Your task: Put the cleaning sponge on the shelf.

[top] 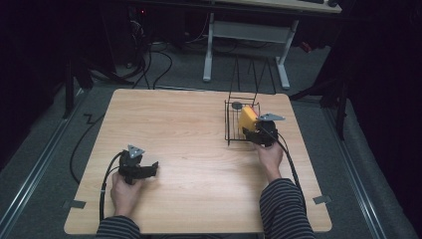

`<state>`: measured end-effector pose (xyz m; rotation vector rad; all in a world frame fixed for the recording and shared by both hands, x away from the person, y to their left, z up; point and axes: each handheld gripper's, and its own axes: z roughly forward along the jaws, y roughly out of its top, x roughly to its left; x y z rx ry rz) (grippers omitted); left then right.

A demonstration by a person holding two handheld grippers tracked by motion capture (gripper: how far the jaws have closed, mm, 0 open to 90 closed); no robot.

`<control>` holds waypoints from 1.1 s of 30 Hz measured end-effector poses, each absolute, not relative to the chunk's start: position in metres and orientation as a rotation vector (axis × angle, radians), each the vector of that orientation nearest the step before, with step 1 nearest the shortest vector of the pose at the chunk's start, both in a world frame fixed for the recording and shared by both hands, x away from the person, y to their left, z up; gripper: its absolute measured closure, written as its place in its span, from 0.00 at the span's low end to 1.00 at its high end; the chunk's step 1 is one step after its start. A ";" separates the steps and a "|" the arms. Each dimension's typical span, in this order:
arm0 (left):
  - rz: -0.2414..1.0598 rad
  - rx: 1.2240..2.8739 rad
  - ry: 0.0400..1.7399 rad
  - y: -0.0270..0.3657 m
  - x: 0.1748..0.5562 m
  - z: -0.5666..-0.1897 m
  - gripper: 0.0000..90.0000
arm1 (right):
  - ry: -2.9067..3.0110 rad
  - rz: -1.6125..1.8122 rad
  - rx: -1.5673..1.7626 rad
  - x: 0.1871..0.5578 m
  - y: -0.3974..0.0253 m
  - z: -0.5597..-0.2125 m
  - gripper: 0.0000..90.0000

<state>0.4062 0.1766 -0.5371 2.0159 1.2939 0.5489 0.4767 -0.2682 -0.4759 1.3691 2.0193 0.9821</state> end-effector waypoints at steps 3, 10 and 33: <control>0.549 2.016 1.294 0.177 0.406 -0.537 0.17 | 2.013 0.977 1.378 0.477 -0.268 -0.476 0.44; 0.549 2.016 1.294 0.177 0.406 -0.537 0.17 | 2.019 1.005 1.381 0.473 -0.271 -0.471 0.33; 0.548 2.015 1.295 0.177 0.406 -0.537 0.17 | 1.957 1.131 1.384 0.436 -0.298 -0.442 0.29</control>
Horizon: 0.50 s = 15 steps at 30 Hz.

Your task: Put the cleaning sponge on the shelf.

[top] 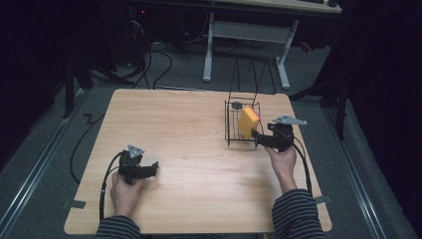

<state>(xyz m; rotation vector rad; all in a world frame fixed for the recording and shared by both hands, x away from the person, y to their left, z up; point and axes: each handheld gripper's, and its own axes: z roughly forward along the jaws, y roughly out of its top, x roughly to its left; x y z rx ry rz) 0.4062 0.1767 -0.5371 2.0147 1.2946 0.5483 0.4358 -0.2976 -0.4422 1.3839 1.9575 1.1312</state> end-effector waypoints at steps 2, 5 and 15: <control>0.548 2.015 1.295 0.177 0.406 -0.537 0.17 | 1.941 1.176 1.381 0.431 -0.301 -0.441 0.30; 0.548 2.015 1.294 0.177 0.406 -0.537 0.17 | 1.935 1.189 1.380 0.425 -0.305 -0.441 0.30; 0.548 2.015 1.294 0.177 0.406 -0.537 0.17 | 1.945 1.203 1.356 0.408 -0.311 -0.426 0.33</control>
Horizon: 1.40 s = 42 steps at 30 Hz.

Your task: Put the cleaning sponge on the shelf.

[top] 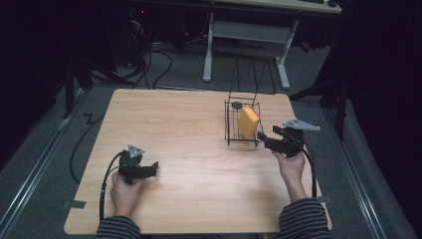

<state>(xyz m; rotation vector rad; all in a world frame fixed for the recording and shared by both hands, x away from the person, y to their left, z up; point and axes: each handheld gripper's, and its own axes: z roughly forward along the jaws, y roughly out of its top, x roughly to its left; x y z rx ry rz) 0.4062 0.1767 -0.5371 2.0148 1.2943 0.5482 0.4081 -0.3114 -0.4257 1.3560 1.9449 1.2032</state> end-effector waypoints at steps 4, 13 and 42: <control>0.549 2.014 1.294 0.177 0.406 -0.537 0.17 | 1.928 1.205 1.358 0.402 -0.317 -0.420 0.33; 0.548 2.015 1.294 0.177 0.406 -0.537 0.17 | 1.905 1.226 1.314 0.383 -0.325 -0.408 0.35; 0.549 2.015 1.294 0.177 0.406 -0.537 0.17 | 1.822 1.335 1.306 0.327 -0.354 -0.404 0.38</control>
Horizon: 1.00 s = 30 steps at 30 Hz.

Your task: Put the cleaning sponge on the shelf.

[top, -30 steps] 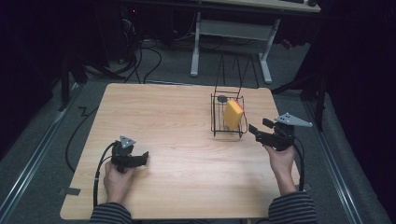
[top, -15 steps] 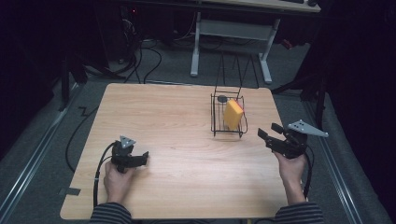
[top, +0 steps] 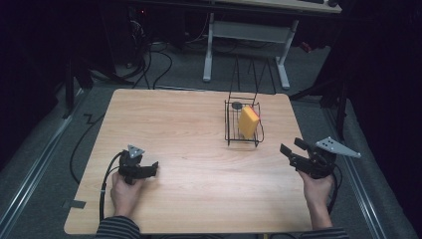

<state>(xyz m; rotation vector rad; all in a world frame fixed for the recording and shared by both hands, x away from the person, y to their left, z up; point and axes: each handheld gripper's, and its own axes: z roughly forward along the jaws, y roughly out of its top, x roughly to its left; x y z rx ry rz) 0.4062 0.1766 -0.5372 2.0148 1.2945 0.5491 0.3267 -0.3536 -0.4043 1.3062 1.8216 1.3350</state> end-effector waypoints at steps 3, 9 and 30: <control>0.549 2.016 1.294 0.177 0.406 -0.537 0.17 | 1.820 1.346 1.305 0.321 -0.355 -0.405 0.38; 0.549 2.016 1.294 0.177 0.406 -0.537 0.17 | 1.817 1.359 1.295 0.311 -0.355 -0.405 0.38; 0.549 2.015 1.294 0.177 0.406 -0.537 0.17 | 1.847 1.382 1.270 0.290 -0.342 -0.428 0.38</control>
